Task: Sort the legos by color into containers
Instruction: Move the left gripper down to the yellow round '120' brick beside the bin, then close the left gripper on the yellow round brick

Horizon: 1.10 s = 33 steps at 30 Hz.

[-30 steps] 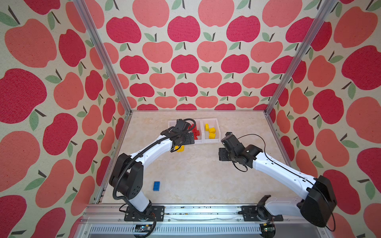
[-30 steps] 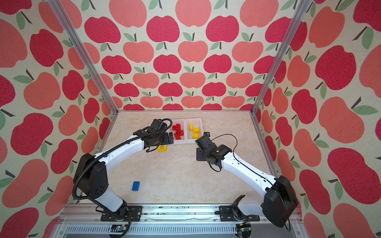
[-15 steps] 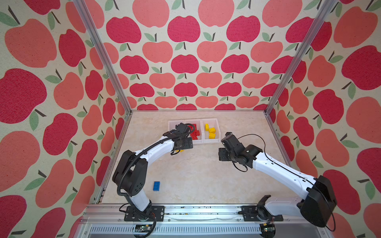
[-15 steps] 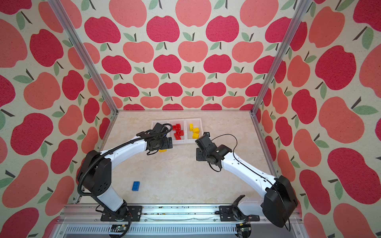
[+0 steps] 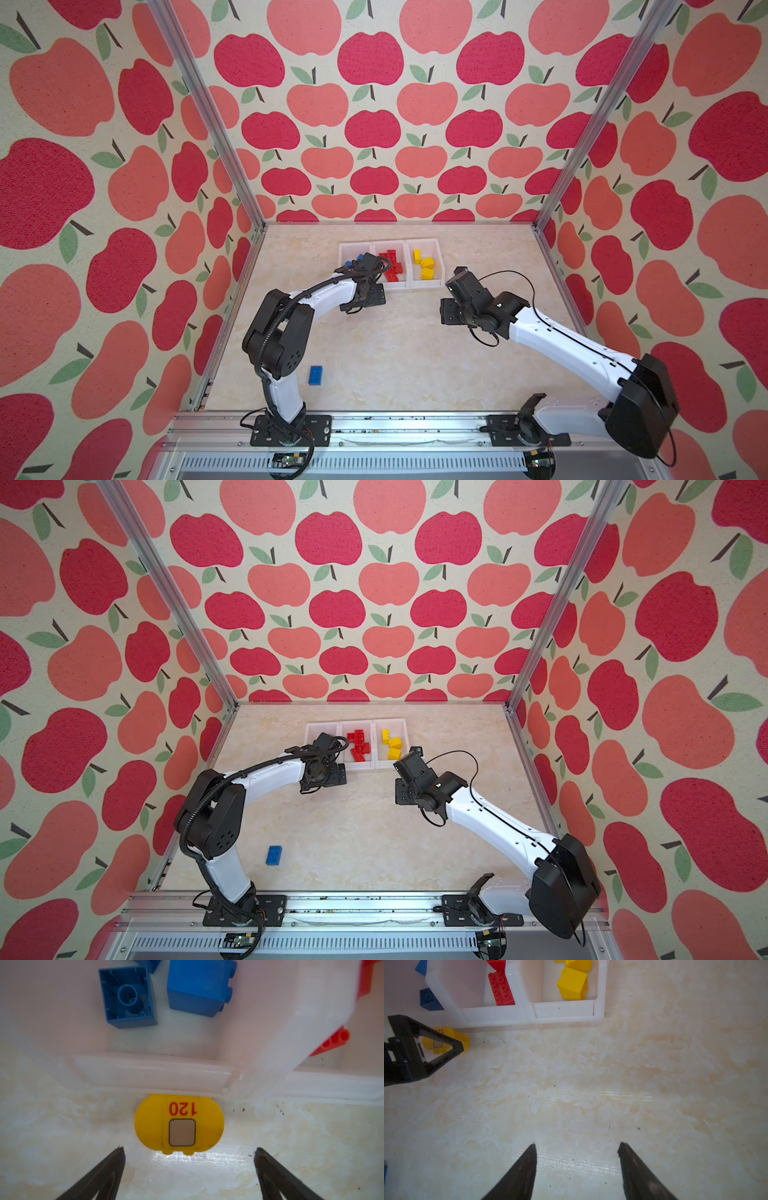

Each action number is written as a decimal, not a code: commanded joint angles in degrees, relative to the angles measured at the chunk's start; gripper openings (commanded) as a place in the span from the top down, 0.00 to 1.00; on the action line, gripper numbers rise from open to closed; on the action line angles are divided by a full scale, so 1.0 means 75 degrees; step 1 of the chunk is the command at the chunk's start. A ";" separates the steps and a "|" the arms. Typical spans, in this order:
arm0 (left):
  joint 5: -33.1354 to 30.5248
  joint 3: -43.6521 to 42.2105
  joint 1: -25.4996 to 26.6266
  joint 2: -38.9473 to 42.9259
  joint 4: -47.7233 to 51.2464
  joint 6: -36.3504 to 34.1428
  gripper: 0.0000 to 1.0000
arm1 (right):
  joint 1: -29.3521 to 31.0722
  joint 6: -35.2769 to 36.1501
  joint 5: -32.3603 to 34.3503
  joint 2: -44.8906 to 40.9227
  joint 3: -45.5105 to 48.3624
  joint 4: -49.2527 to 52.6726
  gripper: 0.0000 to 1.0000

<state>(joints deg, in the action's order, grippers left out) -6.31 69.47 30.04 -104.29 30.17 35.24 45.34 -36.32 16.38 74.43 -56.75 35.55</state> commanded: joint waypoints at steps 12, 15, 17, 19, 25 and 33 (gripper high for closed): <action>-0.0249 0.0239 -0.0142 -0.0561 -0.0424 -0.0524 0.06 | -0.0116 -0.0018 -0.0091 0.0054 0.0043 0.0018 0.35; -0.0301 0.0264 -0.0138 -0.0654 -0.0468 -0.0603 0.10 | -0.0128 -0.0014 -0.0098 0.0063 0.0043 0.0016 0.35; -0.0325 0.0287 -0.0144 -0.0695 -0.0478 -0.0644 0.12 | -0.0128 -0.0020 -0.0097 0.0082 0.0042 0.0016 0.35; -0.0352 0.0279 -0.0139 -0.0721 -0.0512 -0.0656 0.15 | -0.0128 -0.0014 -0.0093 0.0089 0.0040 0.0012 0.35; -0.0400 0.0288 -0.0139 -0.0777 -0.0560 -0.0700 0.23 | -0.0128 -0.0015 -0.0110 0.0128 0.0028 0.0006 0.35; -0.0437 0.0265 -0.0127 -0.0720 -0.0520 -0.0691 0.33 | -0.0134 -0.0028 -0.0094 0.0070 0.0043 0.0032 0.35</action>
<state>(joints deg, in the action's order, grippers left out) -8.23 70.35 29.26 -108.86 26.44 30.44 44.82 -36.32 15.75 75.02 -56.75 35.40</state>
